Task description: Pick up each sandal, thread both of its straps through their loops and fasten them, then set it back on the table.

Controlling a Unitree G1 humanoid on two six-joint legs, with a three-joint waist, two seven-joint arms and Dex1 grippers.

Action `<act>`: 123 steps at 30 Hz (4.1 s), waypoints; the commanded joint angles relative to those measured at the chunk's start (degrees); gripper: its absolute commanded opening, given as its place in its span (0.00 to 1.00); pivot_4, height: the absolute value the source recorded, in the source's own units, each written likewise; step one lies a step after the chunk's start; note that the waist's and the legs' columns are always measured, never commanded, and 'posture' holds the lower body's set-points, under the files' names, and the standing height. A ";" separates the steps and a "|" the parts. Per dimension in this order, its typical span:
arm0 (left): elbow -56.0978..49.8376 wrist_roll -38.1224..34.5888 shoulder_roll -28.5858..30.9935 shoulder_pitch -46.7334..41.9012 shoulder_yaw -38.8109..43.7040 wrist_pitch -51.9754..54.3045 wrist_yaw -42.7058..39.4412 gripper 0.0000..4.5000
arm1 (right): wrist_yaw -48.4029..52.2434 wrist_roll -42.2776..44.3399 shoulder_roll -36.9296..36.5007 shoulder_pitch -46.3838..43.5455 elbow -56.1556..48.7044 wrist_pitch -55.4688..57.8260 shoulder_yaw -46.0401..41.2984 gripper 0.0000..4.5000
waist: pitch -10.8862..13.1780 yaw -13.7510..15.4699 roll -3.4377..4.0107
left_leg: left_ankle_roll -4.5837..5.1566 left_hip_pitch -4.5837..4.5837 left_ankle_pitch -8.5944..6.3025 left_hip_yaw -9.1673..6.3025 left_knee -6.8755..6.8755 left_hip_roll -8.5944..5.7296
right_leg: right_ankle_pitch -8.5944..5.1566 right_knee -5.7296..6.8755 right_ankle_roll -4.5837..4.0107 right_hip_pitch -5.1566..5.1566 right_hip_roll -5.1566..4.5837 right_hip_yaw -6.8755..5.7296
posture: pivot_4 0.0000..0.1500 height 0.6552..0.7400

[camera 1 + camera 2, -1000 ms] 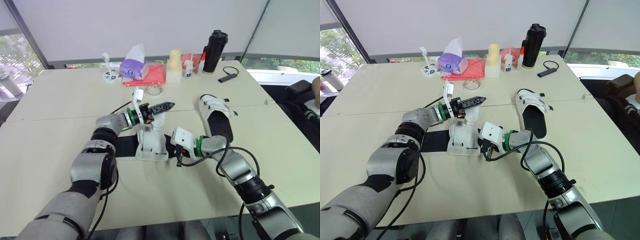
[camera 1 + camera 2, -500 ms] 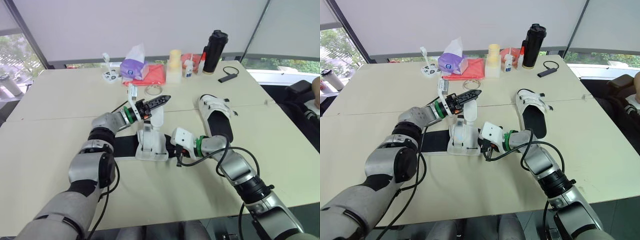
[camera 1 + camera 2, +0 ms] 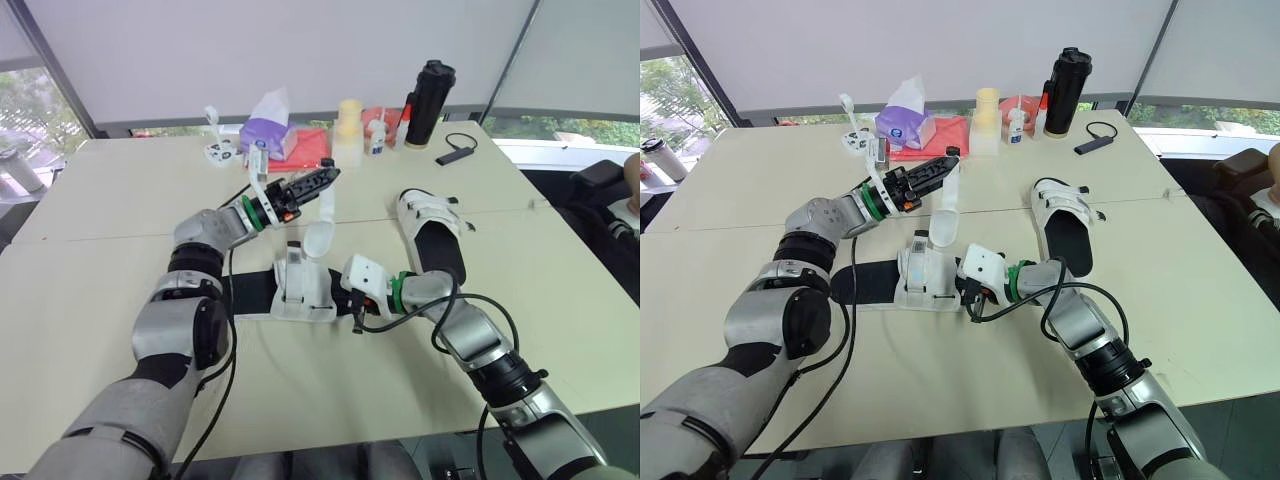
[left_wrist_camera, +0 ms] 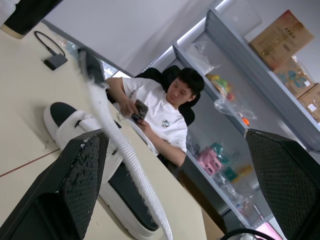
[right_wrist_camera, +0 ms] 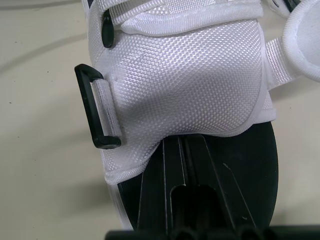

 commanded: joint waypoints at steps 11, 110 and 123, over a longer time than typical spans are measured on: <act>-8.32 -0.33 0.32 3.17 -3.39 0.56 -1.56 0.02 | 0.38 -0.92 -0.15 0.91 2.20 1.13 1.79 0.00 | 0.00 0.04 0.00 | -0.01 0.03 0.00 -0.01 0.01 0.00 | 0.01 0.02 -0.01 0.04 0.00 0.00 | 1.00 1.00; -67.50 -7.89 12.76 48.85 -28.77 9.54 6.50 0.01 | 2.37 -1.67 -1.14 -0.20 4.40 -1.39 2.88 0.00 | -0.10 0.27 0.06 | -0.03 0.13 -0.01 -0.11 -0.08 0.11 | -0.29 -0.07 -0.57 0.06 -0.14 0.07 | 1.00 1.00; -63.59 -25.40 13.88 36.35 -13.42 23.08 8.19 0.01 | 2.24 -1.69 -0.94 -0.12 4.61 -1.55 2.85 0.00 | -0.09 0.24 0.05 | -0.03 0.08 -0.02 -0.16 -0.07 0.12 | -0.30 -0.08 -0.55 0.06 -0.15 0.02 | 1.00 1.00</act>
